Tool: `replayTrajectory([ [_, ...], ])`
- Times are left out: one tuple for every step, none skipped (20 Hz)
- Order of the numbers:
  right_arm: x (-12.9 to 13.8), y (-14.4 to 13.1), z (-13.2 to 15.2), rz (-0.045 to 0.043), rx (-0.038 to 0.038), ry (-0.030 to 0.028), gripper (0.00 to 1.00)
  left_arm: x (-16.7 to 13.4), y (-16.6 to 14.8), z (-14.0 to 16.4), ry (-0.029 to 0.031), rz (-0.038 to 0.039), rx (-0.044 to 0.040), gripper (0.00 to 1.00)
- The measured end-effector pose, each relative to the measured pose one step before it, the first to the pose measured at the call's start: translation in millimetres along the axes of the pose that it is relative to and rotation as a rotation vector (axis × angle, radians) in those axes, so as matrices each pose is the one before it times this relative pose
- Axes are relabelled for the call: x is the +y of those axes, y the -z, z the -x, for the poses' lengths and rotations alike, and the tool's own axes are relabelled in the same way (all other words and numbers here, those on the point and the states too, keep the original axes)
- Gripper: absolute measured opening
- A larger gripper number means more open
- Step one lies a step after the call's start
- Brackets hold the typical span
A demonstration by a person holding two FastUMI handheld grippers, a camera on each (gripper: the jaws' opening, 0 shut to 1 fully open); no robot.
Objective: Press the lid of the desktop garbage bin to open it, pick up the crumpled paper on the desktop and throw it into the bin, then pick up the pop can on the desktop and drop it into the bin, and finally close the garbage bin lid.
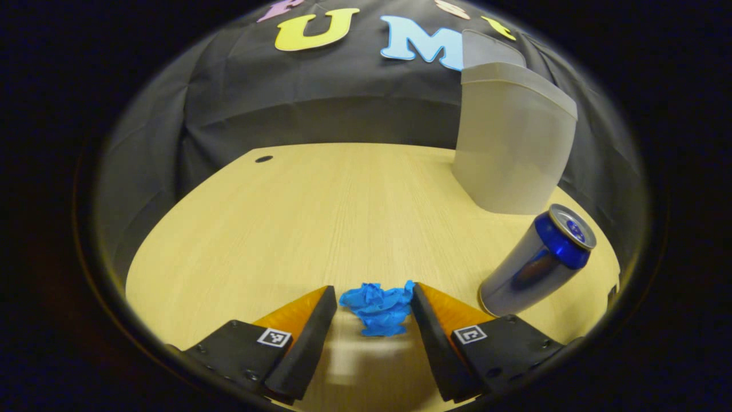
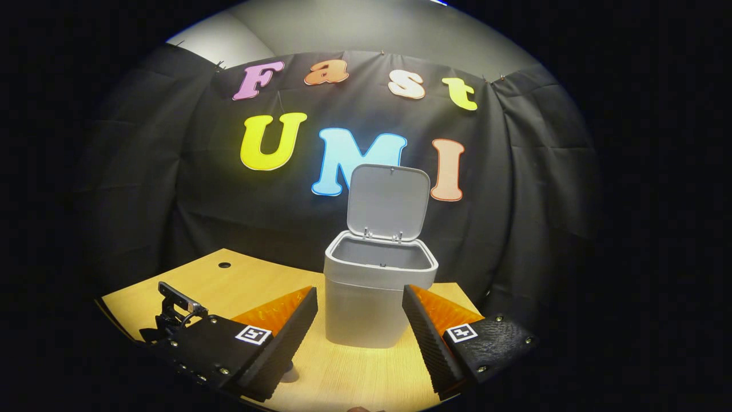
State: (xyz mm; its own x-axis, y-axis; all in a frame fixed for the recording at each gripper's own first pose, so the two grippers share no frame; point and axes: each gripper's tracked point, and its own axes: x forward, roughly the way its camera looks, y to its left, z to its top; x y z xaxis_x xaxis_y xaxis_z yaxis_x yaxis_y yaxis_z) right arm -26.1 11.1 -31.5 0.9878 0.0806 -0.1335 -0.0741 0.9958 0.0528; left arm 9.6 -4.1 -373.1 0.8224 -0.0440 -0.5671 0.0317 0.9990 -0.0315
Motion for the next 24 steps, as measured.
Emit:
replayTrajectory([
  [0.55,1.65,-0.45,-0.00394,0.00421,-0.00267,0.96,3.75,-0.46,0.14,-0.01004,0.0007,-0.00538,0.92],
  [0.43,1.36,-0.94,-0.00316,0.00417,-0.00225,0.96,2.31,0.43,-0.33,-0.00478,0.00142,-0.00104,0.82],
  [0.61,0.05,0.16,-0.00092,0.00218,-0.00052,0.96,1.09,0.51,-0.37,-0.00357,-0.00619,0.00142,0.79],
  [0.19,1.3,0.31,0.00031,0.00126,-0.00046,0.96,0.15,0.82,0.73,-0.00011,-0.00629,0.0021,0.58],
  [0.06,0.22,0.51,0.00075,-0.0003,0.00168,0.96,-0.3,0.02,0.18,-0.00017,-0.0116,0.00237,0.7],
  [0.22,1.09,0.66,0.00022,-0.00041,0.00177,0.96,-0.55,1.35,-0.91,-0.00262,-0.01899,0.0029,0.7],
  [-0.29,1.09,-0.96,-0.00194,0.00364,-0.00023,0.95,-0.54,0.36,-0.49,-0.00013,-0.01645,-0.00052,0.62],
  [-0.24,2.01,0.62,-0.00379,0.00303,0.00043,0.96,0.18,-0.58,0.89,0.00157,-0.0104,0.00087,0.46],
  [-0.21,0.54,1.16,-0.00337,0.00272,0.00158,0.96,-0.57,0.14,-0.36,0.00615,-0.01014,0.00226,0.53],
  [-1.01,2.05,0.38,-0.00325,0.00392,0.0014,0.96,-0.2,0.01,-0.49,0.00236,-0.00115,-0.00305,0.6],
  [-0.66,0.9,0.3,-0.00376,0.00388,0.00054,0.95,-1.1,-0.28,0.61,0.00241,-0.00372,0.00234,0.56],
  [-0.73,2.22,0.1,-0.00267,0.00394,0.00114,0.95,0.14,1.28,0.08,0.00568,-0.02042,-0.00095,0.52],
  [-0.1,0.71,1.37,-0.00351,0.00291,0.00184,0.95,2.66,-0.81,1.99,-0.01532,-0.02048,-0.01186,0.48],
  [-0.34,0.95,0.89,-0.00266,0.00156,0.00219,0.96,-1.49,0.25,-0.42,0.00052,-0.01533,0.00346,0.37],
  [-0.93,-0.4,1.49,-0.0028,-0.00176,0.00369,0.95,-1.33,-0.15,0.15,-0.00168,-0.02526,-0.00886,0.37],
  [-1.36,1.71,0.29,-0.00066,-0.00091,0.00561,0.95,2.67,-1.9,1.26,-0.01233,-0.01374,-0.00339,0.23],
  [-1.44,0.22,0.85,-0.00124,-0.00116,0.0066,0.95,-3.36,-1.28,-0.11,0.01171,-0.00403,-0.00235,0.22],
  [-0.39,0.93,1.72,-0.00346,-0.00052,0.00278,0.96,-2.43,-0.03,0.6,0.01242,0.00256,0.00139,0.22],
  [0.0,-0.99,0.62,-0.00505,-0.00069,-0.00047,0.96,-1.14,-2.87,1.6,0.01182,0.00902,0.00085,0.22],
  [0.42,0.3,1.08,-0.0038,-0.00006,-0.00228,0.96,0.24,-2.18,2.74,0.00762,0.01341,0.00126,0.22],
  [-0.29,-0.62,1.23,-0.00019,-0.00274,-0.00107,0.96,-0.51,-1.55,1.2,0.00411,0.00946,0.00407,0.22],
  [-1.69,-0.05,-0.11,0.003,-0.0017,0.00134,0.96,-0.15,-1.46,1.9,-0.00107,0.00935,0.00368,0.22],
  [-1.95,0.2,0.43,0.0031,-0.00167,0.0011,0.95,-0.84,-2.16,1.69,-0.00135,0.00866,0.00396,0.22],
  [-0.33,0.41,1.95,0.00209,-0.00166,0.0017,0.95,-0.6,-2.94,4.16,-0.00045,0.01028,0.00307,0.22],
])
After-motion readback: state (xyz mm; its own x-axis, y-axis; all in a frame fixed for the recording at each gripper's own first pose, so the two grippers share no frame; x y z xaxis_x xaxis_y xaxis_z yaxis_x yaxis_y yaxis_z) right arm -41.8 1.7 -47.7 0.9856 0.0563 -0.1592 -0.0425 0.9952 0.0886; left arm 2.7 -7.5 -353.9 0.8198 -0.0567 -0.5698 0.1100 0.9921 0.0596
